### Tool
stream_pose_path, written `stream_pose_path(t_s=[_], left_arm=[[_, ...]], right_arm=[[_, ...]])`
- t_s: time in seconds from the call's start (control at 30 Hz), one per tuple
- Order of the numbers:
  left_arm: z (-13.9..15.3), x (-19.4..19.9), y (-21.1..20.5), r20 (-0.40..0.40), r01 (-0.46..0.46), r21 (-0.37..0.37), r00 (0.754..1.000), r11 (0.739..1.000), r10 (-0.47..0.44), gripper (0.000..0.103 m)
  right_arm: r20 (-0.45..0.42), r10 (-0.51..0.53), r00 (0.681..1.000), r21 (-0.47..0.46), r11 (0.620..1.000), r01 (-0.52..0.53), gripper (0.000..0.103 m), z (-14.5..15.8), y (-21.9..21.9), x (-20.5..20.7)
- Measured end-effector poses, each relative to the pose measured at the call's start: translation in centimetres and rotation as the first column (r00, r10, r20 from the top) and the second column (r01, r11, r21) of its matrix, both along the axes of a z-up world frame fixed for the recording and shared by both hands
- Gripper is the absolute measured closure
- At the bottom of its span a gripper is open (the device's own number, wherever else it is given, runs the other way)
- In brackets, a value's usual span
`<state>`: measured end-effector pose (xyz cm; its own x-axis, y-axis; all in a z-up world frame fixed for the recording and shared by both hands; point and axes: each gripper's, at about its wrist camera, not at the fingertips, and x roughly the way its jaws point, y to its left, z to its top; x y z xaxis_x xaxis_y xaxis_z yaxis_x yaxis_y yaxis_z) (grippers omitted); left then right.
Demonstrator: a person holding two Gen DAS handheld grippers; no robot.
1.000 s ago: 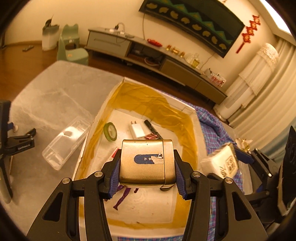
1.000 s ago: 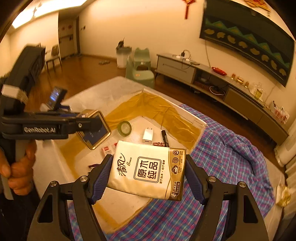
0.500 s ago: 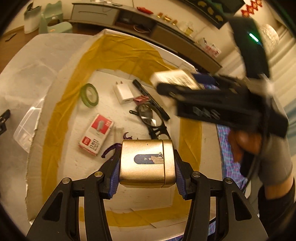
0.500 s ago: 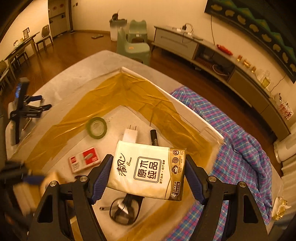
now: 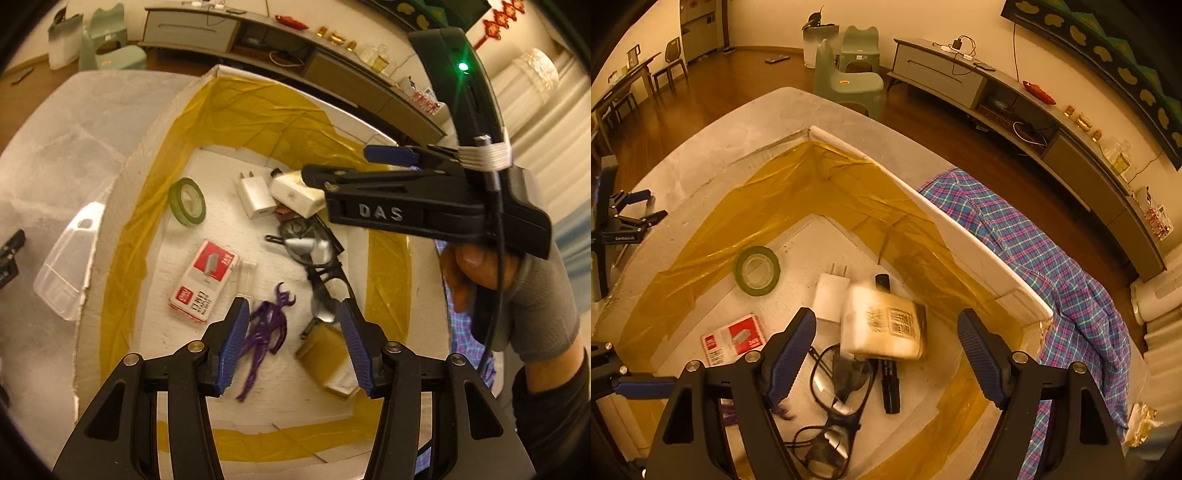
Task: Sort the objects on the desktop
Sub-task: 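Open left tool releasing the tin while right tool releases the tissue pack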
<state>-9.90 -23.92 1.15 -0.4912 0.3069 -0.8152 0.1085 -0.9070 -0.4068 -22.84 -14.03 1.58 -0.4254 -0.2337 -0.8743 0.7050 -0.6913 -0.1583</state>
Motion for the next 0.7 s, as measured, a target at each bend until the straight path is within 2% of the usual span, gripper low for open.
stream_pose_path(t_s=[0.23, 0.5, 0.57, 0.7], left_arm=[[1.6, 1.2, 0.5, -0.062, -0.015, -0.126, 0.998, 0.992, 0.007, 0.049], [3.2, 3.1, 1.2, -0.18, -0.029, -0.166, 0.984, 0.986, -0.001, 0.049], [3.5, 3.5, 1.2, -0.224, -0.047, -0.161, 0.974, 0.986, 0.01, 0.043], [4.0, 4.3, 1.4, -0.267, -0.08, -0.19, 0.963, 0.978, 0.026, 0.042]], right_arm=[[-0.023, 0.043, 0.999, -0.012, 0.999, -0.043, 0.023, 2.0, 0.8, 3.3], [-0.095, 0.1, 0.991, 0.026, 0.995, -0.098, 0.023, 4.1, 3.1, 8.1], [-0.119, 0.123, 0.985, 0.051, 0.992, -0.118, 0.023, 4.5, 3.7, 9.6], [-0.144, 0.163, 0.976, 0.088, 0.985, -0.152, 0.023, 4.9, 4.5, 12.1]])
